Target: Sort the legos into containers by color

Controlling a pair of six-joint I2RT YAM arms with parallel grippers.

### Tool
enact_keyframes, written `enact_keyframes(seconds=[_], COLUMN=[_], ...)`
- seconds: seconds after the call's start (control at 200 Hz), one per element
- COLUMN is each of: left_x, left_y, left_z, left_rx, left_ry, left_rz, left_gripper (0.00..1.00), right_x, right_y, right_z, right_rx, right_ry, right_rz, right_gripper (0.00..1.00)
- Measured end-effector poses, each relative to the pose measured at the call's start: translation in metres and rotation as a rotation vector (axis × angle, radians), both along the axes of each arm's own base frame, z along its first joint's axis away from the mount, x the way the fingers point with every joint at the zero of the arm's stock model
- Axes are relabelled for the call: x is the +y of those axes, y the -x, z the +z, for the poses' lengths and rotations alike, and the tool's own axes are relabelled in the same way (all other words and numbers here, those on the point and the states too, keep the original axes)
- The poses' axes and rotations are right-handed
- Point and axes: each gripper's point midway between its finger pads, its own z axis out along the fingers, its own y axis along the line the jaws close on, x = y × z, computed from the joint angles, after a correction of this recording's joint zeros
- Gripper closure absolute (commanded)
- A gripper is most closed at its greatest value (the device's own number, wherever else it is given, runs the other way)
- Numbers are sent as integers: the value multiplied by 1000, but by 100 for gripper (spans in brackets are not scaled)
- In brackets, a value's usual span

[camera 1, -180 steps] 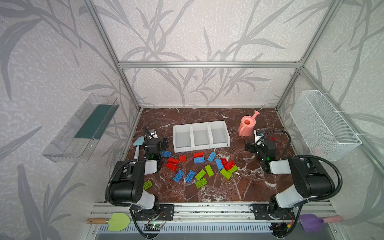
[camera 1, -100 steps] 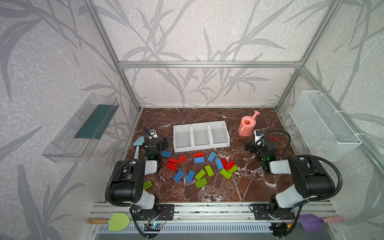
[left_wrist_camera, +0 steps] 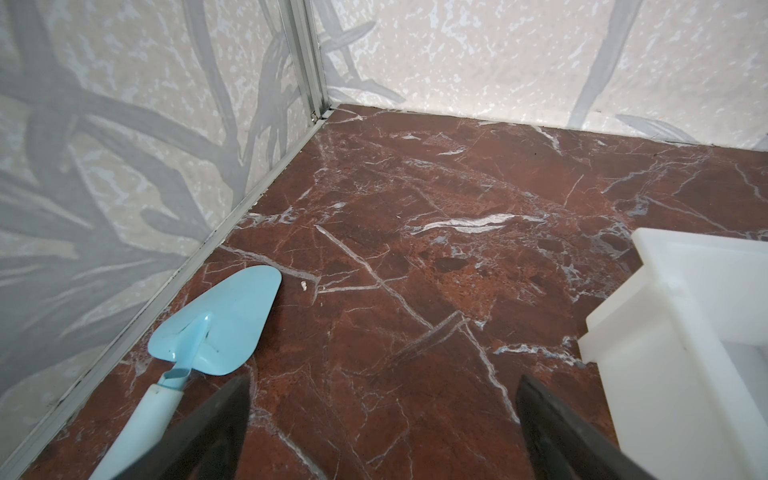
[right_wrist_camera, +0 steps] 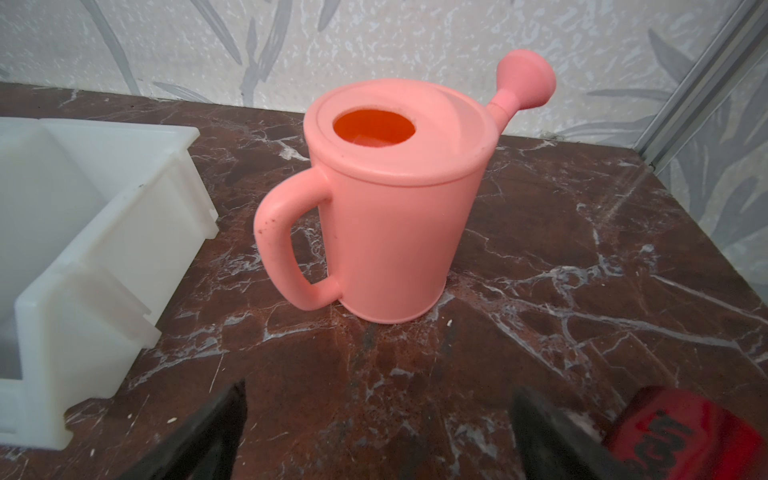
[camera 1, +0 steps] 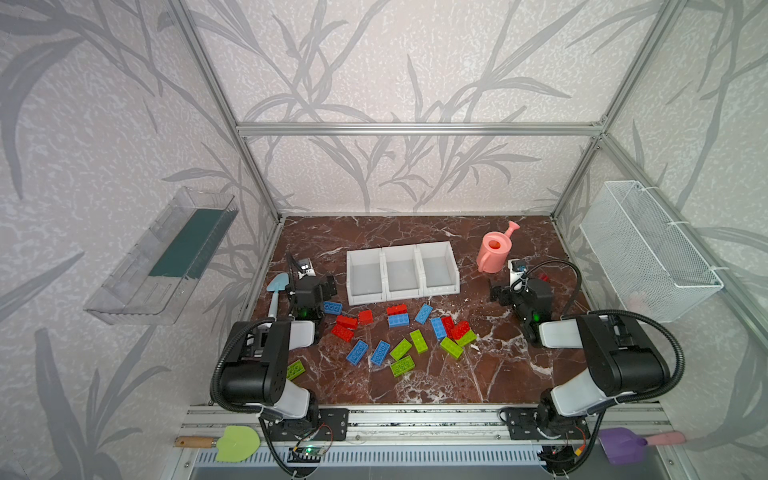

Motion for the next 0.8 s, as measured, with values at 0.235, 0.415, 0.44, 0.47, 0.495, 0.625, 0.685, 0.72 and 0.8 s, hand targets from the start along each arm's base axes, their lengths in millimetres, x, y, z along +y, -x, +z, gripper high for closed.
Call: enact_keyframes(seconds=[0.235, 0.415, 0.44, 0.47, 0.495, 0.625, 0.685, 0.72, 0.8], left_x=[-1, -6, -8, -10, -13, -32, -41, -45, -52], left_y=[2, 2, 2, 5, 8, 26, 35, 39, 54], left_z=[-2, 31, 39, 51, 64, 114, 135, 145, 168], left_rx=[21, 80, 73, 65, 47, -5, -13, -20, -19], left_ry=[-1, -16, -17, -16, -13, 32, 66, 83, 132], left_rz=[-7, -4, -4, 0, 0, -20, -32, -36, -49], left_gripper=[1, 1, 1, 1, 1, 1, 1, 1, 1], right_x=[-2, 0, 2, 6, 10, 40, 61, 74, 103], right_y=[1, 9, 9, 9, 10, 25, 36, 43, 62], right_z=[0, 58, 73, 92, 105, 159, 167, 168, 159], right_rx=[8, -22, -45, -71, -86, -118, -89, -57, 44], right_ry=[18, 43, 39, 33, 28, 11, 1, -12, -19], right_rz=[-31, -88, -91, -92, -91, -28, 27, 57, 128], right_gripper=[1, 1, 1, 1, 1, 1, 1, 3, 5])
